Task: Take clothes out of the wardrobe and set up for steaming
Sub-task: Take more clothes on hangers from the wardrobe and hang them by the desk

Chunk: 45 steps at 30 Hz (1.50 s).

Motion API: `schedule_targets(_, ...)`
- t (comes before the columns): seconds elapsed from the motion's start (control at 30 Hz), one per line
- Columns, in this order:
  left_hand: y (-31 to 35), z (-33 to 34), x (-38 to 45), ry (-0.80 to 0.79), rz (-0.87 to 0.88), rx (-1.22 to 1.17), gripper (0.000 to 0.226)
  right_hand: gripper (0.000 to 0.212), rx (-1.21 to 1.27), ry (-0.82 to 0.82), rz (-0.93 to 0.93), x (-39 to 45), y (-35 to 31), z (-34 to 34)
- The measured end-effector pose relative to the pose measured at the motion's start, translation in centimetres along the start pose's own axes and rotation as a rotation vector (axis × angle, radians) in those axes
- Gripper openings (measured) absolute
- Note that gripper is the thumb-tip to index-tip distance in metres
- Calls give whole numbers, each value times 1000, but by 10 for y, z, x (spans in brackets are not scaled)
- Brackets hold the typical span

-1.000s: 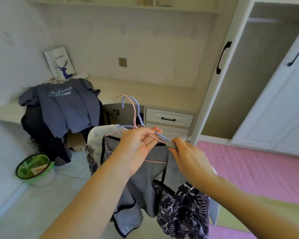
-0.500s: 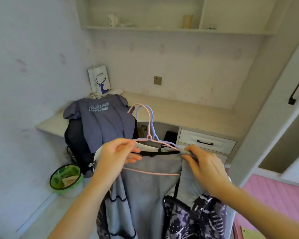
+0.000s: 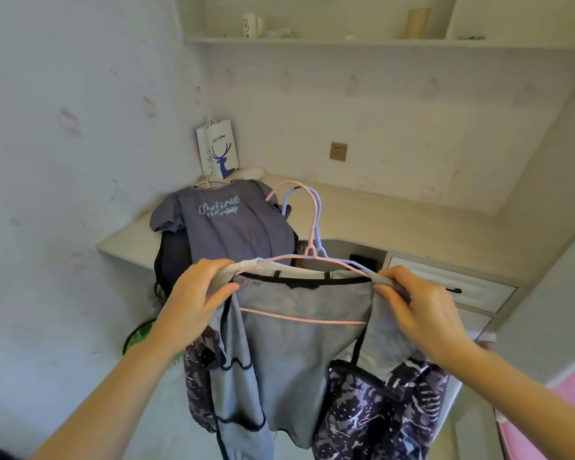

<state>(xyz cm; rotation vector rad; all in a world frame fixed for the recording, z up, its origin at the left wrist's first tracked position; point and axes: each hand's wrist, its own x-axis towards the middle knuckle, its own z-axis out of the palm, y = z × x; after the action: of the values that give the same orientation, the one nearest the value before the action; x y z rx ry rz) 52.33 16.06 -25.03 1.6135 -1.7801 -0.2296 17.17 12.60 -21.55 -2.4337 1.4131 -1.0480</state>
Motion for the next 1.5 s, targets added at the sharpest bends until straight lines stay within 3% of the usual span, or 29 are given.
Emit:
schedule_targets(0.17,-25,2,37,56,-7,25,29,22,-9,12,-30,44,8,22)
schedule_targets(0.4,-50,18,106,283,-93,108,28,31,-121,2,-119,135,47,57)
schedule_targets(0.5,-65,19,141,321,-131,124,34,42,-212,-63,-110,184,69,73)
schedule_targets(0.67,-89,15,191,344,-185,118,47,33,-172,-29,-135,248,85,103)
schedule_targets(0.8,-95,8,216,351,-246,9,48,35,-4,-11,-130,295,92,125)
schedule_targets(0.97,-122,-16,222,386,-521,-453,62,32,64,37,-263,337,89,136)
schedule_targets(1.1,-147,-18,230,359,-574,-597,71,30,74,69,-274,383,85,147)
schedule_targets(1.27,-170,-25,254,235,-555,-570,90,41,99,86,-254,430,88,168)
schedule_targets(1.37,-184,-41,281,230,-570,-432,60,46,83,104,-246,464,84,183)
schedule_targets(1.43,-193,-56,305,343,-513,-335,32,41,91,112,-244,494,75,193)
schedule_targets(1.5,-204,-70,331,472,-438,-260,21,40,124,108,-231,525,66,204)
